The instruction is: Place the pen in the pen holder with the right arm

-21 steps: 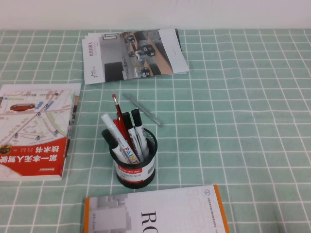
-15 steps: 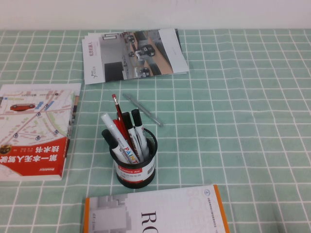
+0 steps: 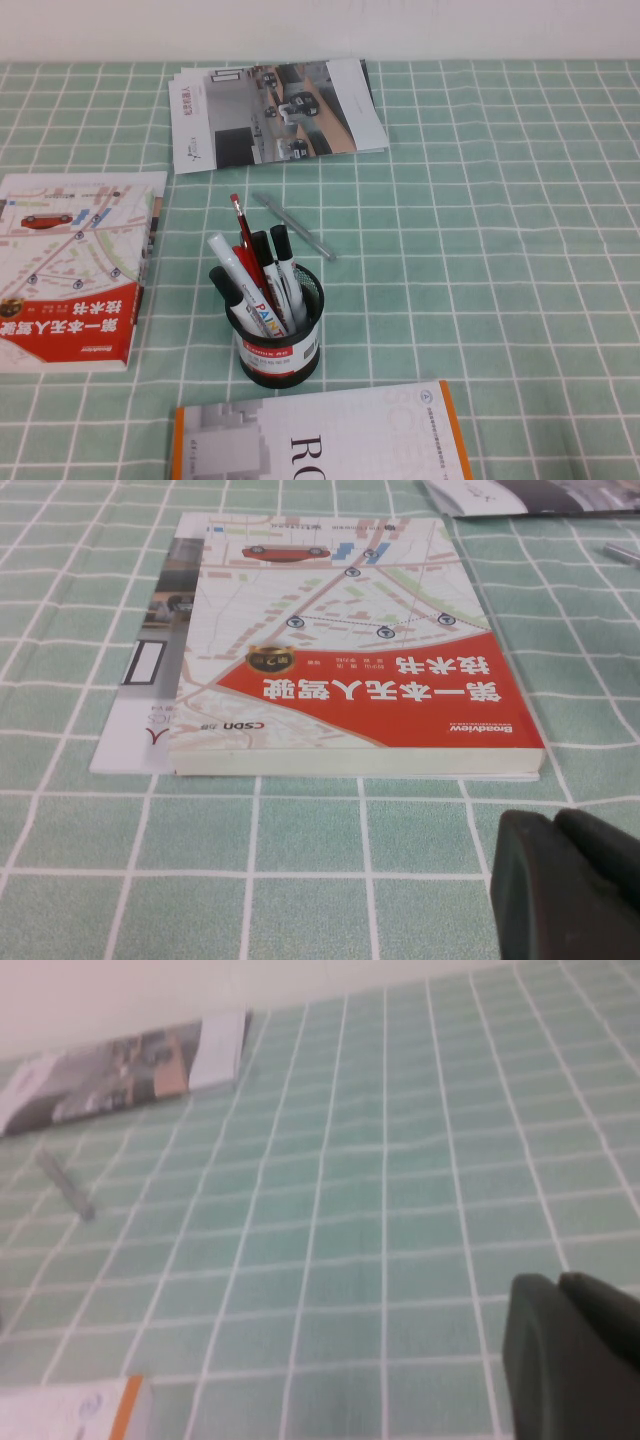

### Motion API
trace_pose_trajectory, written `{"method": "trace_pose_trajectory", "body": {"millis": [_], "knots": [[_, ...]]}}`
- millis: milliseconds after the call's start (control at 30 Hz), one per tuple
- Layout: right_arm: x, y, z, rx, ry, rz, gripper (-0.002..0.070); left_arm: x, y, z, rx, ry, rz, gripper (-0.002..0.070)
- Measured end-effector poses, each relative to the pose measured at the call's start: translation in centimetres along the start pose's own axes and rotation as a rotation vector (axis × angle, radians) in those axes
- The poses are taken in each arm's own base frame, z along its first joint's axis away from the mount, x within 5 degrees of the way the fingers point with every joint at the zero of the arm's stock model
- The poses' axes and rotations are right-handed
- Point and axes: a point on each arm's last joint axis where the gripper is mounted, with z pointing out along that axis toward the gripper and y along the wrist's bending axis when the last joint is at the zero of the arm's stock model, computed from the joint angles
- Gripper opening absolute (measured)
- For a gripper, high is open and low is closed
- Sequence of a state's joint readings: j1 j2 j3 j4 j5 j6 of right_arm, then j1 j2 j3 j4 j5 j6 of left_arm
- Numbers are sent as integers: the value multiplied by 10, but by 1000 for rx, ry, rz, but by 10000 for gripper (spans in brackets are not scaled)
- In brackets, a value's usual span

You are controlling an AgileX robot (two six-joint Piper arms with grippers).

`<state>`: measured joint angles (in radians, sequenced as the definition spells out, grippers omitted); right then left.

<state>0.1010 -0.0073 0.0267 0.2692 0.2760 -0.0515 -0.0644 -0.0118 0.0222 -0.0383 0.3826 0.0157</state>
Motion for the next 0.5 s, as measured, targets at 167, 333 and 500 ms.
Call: {"method": "trace_pose_trajectory", "body": {"millis": [167, 333, 500], "knots": [[-5, 2, 0, -19, -50, 84, -19, 0, 0, 0, 0, 0, 0, -4], [-11, 4, -1, -69, -114, 336, -19, 0, 0, 0, 0, 0, 0, -4], [-14, 6, -1, -102, -132, 508, -19, 0, 0, 0, 0, 0, 0, -4]]}}
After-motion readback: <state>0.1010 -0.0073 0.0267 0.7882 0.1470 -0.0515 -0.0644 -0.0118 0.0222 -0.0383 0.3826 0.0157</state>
